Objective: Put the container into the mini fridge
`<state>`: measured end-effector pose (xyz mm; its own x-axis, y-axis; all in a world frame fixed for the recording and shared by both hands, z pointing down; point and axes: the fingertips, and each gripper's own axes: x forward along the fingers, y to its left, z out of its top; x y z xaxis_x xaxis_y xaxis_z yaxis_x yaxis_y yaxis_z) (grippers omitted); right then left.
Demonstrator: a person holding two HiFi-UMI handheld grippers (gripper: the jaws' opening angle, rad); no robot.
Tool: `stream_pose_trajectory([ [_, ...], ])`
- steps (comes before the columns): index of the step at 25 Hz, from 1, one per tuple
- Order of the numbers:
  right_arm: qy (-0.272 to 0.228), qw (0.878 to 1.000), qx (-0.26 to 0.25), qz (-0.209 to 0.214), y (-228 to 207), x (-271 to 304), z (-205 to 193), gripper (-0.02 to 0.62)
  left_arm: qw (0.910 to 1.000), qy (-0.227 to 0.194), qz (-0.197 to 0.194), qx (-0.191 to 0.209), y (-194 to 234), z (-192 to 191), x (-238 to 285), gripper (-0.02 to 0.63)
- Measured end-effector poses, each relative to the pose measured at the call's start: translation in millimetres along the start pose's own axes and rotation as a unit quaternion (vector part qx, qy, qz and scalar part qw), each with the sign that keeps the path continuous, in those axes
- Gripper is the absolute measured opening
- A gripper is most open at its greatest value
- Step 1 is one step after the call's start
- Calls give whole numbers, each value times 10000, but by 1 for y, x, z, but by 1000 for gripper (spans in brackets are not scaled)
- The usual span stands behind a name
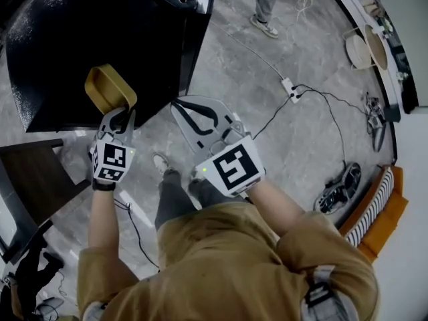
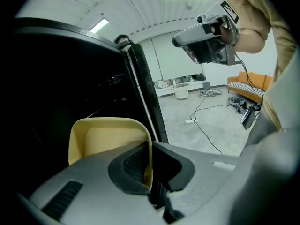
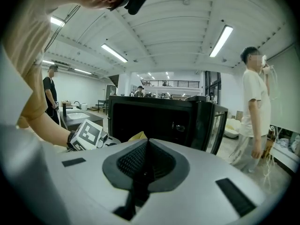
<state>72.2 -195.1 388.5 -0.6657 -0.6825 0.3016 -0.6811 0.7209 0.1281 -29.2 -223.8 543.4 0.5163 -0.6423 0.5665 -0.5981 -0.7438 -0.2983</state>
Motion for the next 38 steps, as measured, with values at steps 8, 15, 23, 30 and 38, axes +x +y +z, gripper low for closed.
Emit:
stream_pose_trajectory([
  [8,53,9999,89,-32,-1,11,-17,3,9992,277,-265,122,0,-23,28,6],
  [15,175,9998,123,-63,3,16,-41,3,9986,403,-243,224,14,-38,48,6],
  [23,210,9996,203,27,10,26,-47,3,9984,510,-126,207,36,-37,62,6],
  [30,178,9995,247,20,9,23,-49,3,9982,545,-163,167,31,-30,74,6],
  [38,296,9990,321,-13,7,18,-54,3,9980,626,-62,-22,43,-24,86,6],
])
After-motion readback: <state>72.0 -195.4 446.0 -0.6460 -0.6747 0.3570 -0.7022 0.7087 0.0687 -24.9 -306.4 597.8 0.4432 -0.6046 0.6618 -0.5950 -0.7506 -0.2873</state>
